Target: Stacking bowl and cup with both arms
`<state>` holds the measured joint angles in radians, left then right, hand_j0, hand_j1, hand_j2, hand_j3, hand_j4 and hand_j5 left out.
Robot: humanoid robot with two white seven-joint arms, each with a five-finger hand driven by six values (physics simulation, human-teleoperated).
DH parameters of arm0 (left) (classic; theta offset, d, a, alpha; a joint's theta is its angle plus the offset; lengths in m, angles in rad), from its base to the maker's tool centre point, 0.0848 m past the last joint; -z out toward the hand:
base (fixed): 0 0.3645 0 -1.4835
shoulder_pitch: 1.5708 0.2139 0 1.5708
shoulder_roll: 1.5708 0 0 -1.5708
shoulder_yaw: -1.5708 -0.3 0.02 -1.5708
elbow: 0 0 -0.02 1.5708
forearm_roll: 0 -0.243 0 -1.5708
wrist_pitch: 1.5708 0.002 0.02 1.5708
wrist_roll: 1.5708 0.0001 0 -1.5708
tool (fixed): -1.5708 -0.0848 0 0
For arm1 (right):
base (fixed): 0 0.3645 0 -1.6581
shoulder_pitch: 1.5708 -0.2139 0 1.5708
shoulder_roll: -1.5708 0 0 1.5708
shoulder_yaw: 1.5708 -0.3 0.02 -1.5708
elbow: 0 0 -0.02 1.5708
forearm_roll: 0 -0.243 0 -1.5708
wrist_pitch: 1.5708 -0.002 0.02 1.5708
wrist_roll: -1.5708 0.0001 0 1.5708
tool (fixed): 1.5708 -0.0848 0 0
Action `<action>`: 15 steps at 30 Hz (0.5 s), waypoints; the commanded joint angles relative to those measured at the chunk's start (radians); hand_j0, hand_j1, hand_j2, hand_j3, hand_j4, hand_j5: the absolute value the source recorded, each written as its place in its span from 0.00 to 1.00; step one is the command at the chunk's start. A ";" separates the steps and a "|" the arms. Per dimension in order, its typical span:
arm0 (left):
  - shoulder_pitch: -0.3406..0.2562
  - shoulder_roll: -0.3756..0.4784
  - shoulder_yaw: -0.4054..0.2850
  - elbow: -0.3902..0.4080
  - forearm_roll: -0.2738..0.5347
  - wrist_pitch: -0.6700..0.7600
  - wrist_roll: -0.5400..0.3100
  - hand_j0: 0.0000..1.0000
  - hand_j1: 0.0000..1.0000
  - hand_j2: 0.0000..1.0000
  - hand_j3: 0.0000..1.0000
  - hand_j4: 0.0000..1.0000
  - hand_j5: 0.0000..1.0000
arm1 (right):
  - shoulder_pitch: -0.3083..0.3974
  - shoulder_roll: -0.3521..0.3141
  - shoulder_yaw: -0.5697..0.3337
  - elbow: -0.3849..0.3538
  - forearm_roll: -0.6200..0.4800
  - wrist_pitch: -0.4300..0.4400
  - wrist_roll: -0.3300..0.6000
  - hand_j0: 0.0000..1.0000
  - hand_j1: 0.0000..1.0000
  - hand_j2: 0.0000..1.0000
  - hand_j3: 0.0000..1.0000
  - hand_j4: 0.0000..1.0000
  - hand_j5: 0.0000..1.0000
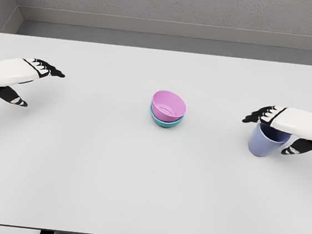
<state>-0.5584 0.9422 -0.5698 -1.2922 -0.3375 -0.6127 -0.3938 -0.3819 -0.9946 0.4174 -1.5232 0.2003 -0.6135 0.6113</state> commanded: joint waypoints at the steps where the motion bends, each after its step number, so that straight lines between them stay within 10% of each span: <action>1: 0.000 0.001 0.001 0.001 0.006 0.002 0.000 1.00 1.00 1.00 1.00 1.00 1.00 | 0.000 -0.001 0.007 0.000 -0.005 0.003 0.000 1.00 1.00 1.00 1.00 1.00 1.00; 4: 0.000 0.001 0.001 0.001 0.006 0.002 0.000 1.00 1.00 1.00 1.00 1.00 1.00 | 0.000 0.001 0.014 0.000 -0.007 0.003 0.000 0.96 0.96 0.96 0.96 0.96 0.96; 8: 0.000 0.000 0.001 -0.001 0.006 0.002 0.003 1.00 1.00 1.00 1.00 1.00 1.00 | 0.000 0.002 0.014 -0.002 -0.009 0.003 0.000 0.52 0.52 0.52 0.52 0.52 0.52; 15: 0.000 0.000 0.001 -0.001 0.006 0.002 0.000 1.00 1.00 1.00 1.00 1.00 1.00 | -0.008 0.002 0.014 -0.003 -0.009 0.003 0.000 0.52 0.52 0.52 0.52 0.52 0.52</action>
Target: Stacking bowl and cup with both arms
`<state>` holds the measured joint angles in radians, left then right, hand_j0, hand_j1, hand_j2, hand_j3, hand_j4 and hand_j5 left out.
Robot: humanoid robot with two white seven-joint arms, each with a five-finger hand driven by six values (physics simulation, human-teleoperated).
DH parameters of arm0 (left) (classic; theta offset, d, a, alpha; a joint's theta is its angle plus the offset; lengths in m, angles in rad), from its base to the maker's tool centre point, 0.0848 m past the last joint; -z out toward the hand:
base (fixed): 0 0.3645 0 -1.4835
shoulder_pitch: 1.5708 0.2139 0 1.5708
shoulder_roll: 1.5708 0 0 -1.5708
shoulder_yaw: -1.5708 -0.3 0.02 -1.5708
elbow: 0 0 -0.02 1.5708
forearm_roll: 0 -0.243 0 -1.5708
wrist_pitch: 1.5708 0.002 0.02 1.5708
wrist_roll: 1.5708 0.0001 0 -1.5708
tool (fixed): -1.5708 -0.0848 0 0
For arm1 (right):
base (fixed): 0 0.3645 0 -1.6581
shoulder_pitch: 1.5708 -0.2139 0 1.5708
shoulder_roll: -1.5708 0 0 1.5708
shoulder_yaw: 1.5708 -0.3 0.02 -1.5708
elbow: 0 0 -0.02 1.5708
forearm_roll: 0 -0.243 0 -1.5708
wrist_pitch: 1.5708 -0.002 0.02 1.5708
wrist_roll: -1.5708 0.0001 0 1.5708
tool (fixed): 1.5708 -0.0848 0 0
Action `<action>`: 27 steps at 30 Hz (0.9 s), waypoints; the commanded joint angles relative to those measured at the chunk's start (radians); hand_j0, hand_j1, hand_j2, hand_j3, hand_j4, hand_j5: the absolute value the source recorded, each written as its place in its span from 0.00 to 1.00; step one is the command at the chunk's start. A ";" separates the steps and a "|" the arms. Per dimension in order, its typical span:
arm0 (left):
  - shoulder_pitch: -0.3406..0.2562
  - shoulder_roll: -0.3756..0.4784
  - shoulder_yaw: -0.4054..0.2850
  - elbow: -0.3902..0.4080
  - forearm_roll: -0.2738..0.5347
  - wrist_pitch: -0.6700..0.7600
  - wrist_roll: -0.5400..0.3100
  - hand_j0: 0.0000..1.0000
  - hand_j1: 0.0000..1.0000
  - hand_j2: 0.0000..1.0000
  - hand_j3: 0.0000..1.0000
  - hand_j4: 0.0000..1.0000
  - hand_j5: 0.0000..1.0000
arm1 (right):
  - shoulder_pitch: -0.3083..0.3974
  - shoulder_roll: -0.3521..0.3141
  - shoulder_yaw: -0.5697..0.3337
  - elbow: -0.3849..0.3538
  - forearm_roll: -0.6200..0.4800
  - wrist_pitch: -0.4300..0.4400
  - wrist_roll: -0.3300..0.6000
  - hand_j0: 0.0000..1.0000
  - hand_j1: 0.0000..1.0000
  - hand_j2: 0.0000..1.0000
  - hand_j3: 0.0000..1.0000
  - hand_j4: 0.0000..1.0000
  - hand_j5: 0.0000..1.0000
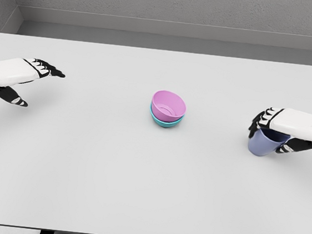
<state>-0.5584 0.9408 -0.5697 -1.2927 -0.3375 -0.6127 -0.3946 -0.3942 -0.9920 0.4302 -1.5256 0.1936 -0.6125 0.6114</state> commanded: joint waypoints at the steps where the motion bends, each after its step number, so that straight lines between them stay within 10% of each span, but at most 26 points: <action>1: 0.000 0.001 0.001 0.000 0.006 0.002 0.000 1.00 1.00 1.00 1.00 1.00 1.00 | 0.000 -0.001 0.001 -0.001 -0.002 0.002 -0.001 0.52 0.52 0.52 0.52 0.52 0.52; 27: 0.002 0.000 -0.001 -0.008 0.006 0.002 0.000 1.00 1.00 1.00 1.00 1.00 1.00 | -0.045 0.012 0.002 -0.013 -0.008 0.002 -0.001 0.52 0.52 0.52 0.52 0.52 0.52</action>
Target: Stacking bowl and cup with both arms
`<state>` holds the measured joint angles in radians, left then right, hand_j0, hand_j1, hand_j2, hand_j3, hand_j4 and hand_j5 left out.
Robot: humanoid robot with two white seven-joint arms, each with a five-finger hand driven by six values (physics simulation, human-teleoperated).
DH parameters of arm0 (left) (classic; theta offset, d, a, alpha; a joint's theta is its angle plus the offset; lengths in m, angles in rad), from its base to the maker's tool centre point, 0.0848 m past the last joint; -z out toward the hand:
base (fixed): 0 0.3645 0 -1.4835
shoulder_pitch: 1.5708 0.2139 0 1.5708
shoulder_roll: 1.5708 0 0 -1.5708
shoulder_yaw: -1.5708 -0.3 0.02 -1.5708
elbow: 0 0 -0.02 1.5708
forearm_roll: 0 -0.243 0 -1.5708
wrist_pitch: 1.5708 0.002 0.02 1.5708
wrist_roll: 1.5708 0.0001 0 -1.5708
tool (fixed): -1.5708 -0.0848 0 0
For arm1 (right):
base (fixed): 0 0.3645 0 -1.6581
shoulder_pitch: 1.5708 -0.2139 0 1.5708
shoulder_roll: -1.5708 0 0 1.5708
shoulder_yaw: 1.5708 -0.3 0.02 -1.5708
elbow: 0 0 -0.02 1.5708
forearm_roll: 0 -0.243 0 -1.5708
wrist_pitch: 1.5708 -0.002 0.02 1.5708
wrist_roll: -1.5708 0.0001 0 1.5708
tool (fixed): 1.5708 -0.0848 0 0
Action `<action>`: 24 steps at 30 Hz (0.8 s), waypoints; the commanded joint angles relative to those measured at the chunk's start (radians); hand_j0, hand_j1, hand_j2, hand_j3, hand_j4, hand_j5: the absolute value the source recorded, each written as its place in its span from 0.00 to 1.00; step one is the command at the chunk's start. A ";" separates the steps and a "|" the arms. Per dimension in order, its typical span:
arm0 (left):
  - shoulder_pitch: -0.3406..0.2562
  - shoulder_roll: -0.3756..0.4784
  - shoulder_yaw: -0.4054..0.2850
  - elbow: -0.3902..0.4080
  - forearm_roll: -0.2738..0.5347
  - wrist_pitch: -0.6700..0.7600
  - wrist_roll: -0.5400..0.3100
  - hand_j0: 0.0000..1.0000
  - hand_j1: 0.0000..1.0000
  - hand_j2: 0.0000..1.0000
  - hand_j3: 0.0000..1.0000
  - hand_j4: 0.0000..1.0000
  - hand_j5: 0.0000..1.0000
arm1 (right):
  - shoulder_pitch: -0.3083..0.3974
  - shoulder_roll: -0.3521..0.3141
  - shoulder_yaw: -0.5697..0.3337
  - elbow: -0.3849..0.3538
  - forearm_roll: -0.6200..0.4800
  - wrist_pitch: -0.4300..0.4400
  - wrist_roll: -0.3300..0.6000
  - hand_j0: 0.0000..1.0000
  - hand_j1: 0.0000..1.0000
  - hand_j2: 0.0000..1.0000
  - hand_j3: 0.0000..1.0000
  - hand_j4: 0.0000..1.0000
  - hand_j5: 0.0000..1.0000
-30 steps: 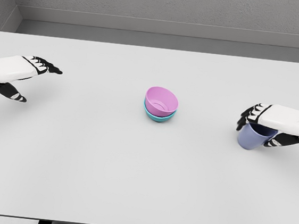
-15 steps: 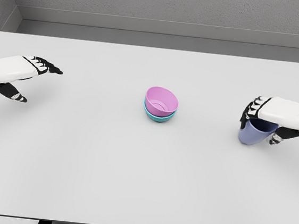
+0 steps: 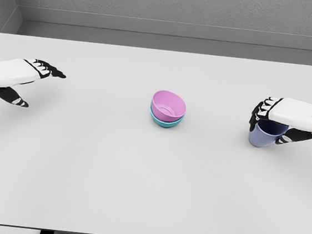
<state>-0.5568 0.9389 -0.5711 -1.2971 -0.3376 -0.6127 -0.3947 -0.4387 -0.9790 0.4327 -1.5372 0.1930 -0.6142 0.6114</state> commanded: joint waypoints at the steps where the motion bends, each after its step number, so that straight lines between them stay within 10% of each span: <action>1: 0.000 0.001 0.000 -0.004 0.006 0.002 0.000 1.00 1.00 1.00 1.00 1.00 1.00 | 0.000 -0.001 -0.002 -0.001 -0.007 0.003 -0.001 0.52 0.52 0.52 0.52 0.52 0.52; 24: 0.012 0.003 0.002 -0.016 0.005 0.002 0.000 1.00 1.00 1.00 1.00 1.00 1.00 | -0.083 0.063 -0.002 -0.021 -0.012 0.003 -0.001 0.53 0.53 0.53 0.53 0.53 0.53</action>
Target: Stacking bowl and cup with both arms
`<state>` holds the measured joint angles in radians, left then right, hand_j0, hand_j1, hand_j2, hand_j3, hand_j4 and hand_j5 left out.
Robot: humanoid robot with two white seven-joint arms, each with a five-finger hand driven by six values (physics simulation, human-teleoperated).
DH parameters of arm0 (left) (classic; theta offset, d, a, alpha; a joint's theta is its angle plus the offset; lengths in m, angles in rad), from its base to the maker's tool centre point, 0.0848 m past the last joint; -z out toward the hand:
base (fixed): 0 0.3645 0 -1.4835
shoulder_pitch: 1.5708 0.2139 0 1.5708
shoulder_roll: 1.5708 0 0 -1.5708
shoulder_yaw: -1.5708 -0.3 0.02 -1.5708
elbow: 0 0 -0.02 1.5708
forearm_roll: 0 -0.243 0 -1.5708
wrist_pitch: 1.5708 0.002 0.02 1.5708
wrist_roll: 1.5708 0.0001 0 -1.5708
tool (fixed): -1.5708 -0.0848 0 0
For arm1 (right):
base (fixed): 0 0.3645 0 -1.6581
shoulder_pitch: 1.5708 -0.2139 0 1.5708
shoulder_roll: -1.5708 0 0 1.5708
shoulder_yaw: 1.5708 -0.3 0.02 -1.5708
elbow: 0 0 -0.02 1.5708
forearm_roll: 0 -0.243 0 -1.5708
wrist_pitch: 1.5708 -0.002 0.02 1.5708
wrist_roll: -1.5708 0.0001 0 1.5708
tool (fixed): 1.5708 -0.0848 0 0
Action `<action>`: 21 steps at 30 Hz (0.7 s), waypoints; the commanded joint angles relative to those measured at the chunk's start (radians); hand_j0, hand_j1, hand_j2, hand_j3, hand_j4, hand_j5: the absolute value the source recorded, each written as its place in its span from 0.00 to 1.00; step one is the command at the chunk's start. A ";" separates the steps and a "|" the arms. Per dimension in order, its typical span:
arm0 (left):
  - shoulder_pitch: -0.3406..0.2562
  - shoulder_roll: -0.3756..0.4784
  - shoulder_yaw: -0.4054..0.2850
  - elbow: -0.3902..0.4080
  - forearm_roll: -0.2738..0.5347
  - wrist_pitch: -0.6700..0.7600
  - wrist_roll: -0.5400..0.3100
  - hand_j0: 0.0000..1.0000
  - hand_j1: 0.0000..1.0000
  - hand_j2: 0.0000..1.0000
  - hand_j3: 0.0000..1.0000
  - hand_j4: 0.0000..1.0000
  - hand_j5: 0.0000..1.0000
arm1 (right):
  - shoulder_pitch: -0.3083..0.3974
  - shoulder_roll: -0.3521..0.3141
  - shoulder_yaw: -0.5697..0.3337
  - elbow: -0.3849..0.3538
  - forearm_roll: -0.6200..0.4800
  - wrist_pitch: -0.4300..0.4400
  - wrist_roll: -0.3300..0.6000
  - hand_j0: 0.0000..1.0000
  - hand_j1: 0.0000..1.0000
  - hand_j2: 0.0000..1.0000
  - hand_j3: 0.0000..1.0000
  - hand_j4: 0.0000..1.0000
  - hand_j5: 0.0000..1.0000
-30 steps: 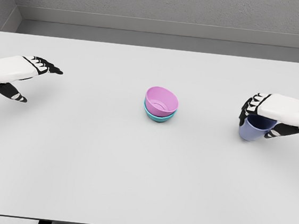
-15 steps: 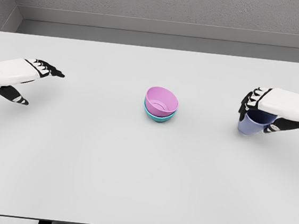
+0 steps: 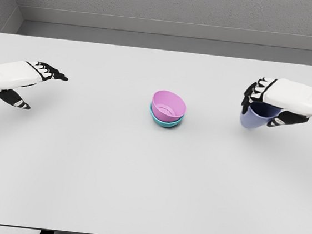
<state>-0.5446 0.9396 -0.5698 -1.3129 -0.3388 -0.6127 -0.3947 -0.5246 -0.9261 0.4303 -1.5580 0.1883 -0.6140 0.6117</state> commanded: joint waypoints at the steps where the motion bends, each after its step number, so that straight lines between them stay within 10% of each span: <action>1: 0.000 0.001 0.001 0.000 0.006 0.002 0.000 1.00 1.00 1.00 1.00 1.00 1.00 | -0.002 0.016 0.001 -0.001 -0.007 0.003 -0.001 0.53 0.53 0.53 0.53 0.53 0.53; 21: 0.000 -0.001 0.001 0.000 0.004 0.002 0.000 1.00 1.00 1.00 1.00 1.00 1.00 | -0.061 0.110 0.001 -0.002 -0.006 0.003 -0.001 0.52 0.52 0.52 0.52 0.52 0.52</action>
<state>-0.5446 0.9373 -0.5698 -1.3130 -0.3404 -0.6127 -0.3947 -0.5860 -0.8242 0.4326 -1.5590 0.1892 -0.6146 0.6117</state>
